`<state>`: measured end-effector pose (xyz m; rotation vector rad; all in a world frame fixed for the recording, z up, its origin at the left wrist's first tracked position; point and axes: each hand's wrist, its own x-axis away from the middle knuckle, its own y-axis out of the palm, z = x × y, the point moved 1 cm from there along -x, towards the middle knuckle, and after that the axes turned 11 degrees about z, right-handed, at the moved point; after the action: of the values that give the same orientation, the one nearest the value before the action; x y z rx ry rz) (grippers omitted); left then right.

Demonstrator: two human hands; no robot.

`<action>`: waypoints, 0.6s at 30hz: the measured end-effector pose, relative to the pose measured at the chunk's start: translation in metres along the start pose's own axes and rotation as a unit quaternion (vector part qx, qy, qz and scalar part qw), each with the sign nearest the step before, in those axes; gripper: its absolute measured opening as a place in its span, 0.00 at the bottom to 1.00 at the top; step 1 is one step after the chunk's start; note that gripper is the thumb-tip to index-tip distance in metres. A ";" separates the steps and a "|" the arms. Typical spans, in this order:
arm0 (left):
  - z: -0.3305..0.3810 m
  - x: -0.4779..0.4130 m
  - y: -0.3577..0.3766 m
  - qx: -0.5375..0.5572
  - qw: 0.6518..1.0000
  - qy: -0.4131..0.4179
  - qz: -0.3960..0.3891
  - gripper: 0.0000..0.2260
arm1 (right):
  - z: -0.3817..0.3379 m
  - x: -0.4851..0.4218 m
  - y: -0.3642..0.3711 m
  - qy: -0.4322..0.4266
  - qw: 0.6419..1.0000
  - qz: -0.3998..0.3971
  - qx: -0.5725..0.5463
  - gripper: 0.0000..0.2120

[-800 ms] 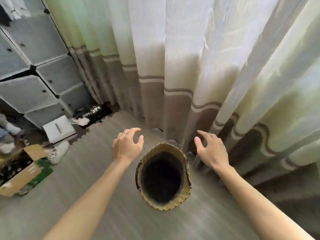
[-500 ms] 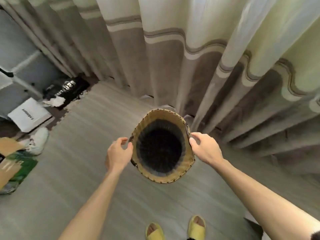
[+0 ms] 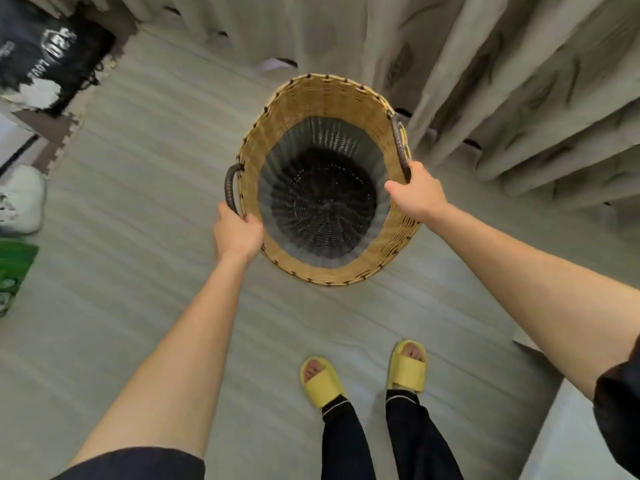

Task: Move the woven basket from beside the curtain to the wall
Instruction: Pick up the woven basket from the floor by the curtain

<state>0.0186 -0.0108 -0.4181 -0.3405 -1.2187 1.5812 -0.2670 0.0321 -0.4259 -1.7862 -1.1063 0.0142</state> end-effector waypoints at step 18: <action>0.055 0.035 -0.157 -0.054 0.998 0.027 -0.034 0.08 | -0.080 0.079 -0.146 -0.001 0.994 0.076 -0.074 0.12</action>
<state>0.0518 -0.0233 -0.2523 -0.4039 -1.2638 1.4420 -0.2813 0.0404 -0.2418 -2.0012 -0.9917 0.0263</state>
